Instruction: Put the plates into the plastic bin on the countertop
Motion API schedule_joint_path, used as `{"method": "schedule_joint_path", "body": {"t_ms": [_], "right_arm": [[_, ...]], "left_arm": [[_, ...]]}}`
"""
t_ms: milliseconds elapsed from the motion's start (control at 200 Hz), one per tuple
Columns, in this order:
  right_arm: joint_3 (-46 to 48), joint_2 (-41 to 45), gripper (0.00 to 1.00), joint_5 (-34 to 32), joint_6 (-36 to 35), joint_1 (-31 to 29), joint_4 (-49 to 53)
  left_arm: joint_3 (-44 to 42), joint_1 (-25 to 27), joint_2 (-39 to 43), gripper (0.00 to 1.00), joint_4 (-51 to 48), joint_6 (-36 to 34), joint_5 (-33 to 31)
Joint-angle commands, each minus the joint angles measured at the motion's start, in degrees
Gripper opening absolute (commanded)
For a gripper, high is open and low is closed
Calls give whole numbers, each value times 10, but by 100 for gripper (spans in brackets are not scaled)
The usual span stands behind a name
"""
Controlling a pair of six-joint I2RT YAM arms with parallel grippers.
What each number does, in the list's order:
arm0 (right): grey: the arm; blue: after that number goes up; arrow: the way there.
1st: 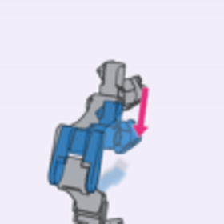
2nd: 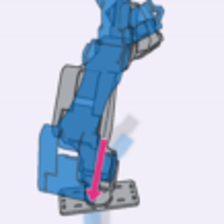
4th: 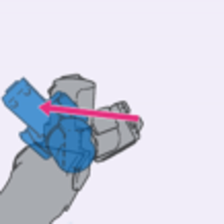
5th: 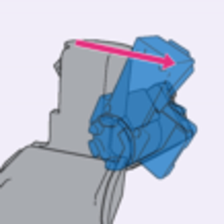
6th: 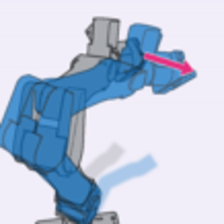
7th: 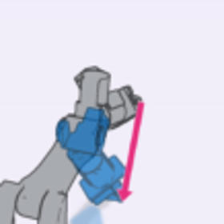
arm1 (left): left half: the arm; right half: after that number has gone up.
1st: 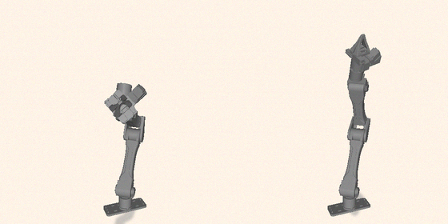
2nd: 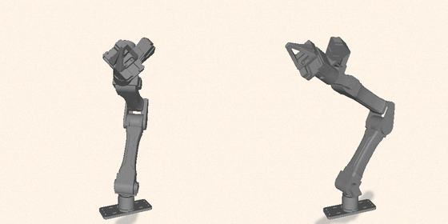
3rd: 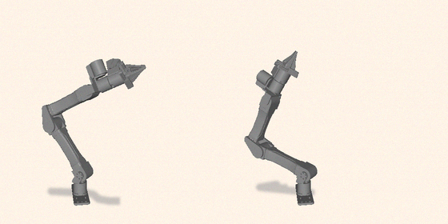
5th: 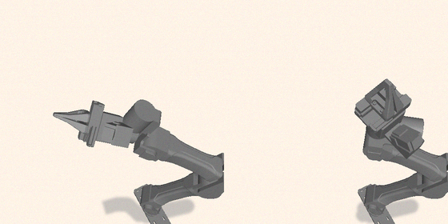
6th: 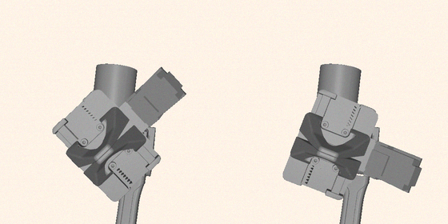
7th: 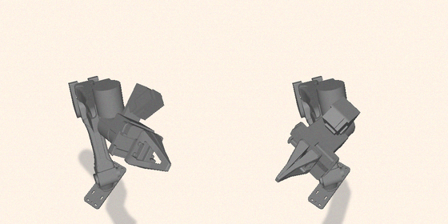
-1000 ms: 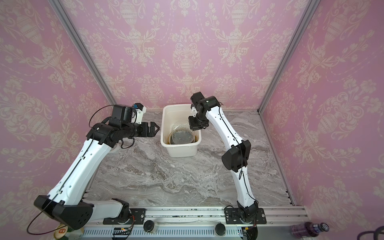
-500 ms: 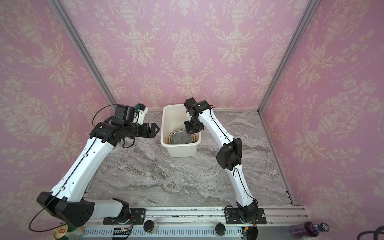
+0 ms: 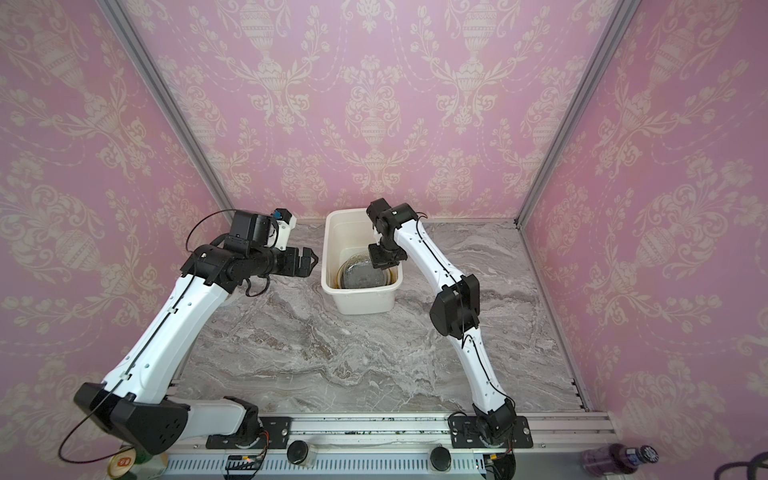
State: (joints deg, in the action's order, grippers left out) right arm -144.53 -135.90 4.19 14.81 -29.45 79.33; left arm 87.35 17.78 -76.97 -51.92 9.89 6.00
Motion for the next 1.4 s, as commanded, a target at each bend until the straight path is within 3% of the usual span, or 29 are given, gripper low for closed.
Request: {"method": "schedule_joint_path", "body": {"t_ms": [0,120,445,595,851,1026,1081,1141,1246,1396], "right_arm": [[-13,-13,8,-16,2,-5,-3],[-14,-13,13,-16,5,-5,-7],[-24,-11,16,-14,7,-6,-7],[-39,-11,24,-11,9,-6,-5],[-50,27,48,15,5,-7,-41],[-16,92,78,70,-14,-6,-121],[20,123,99,125,-26,-5,-178],[62,161,100,149,-26,-6,-236],[120,219,100,132,-27,-5,-307],[184,291,100,47,-21,-4,-374]], "left_arm": [[-7,-4,13,99,-3,-14,-13],[-7,-4,15,99,-2,-14,-15],[-6,-4,15,99,-3,-14,-18],[-5,-4,16,99,-5,-14,-18],[11,-4,18,99,-11,-11,-22],[21,-4,37,99,-4,-2,-33],[18,-3,52,99,13,4,-33],[5,-4,79,99,45,14,-25],[-22,-4,125,99,102,28,-25],[-40,-4,165,99,138,28,-53]]}}
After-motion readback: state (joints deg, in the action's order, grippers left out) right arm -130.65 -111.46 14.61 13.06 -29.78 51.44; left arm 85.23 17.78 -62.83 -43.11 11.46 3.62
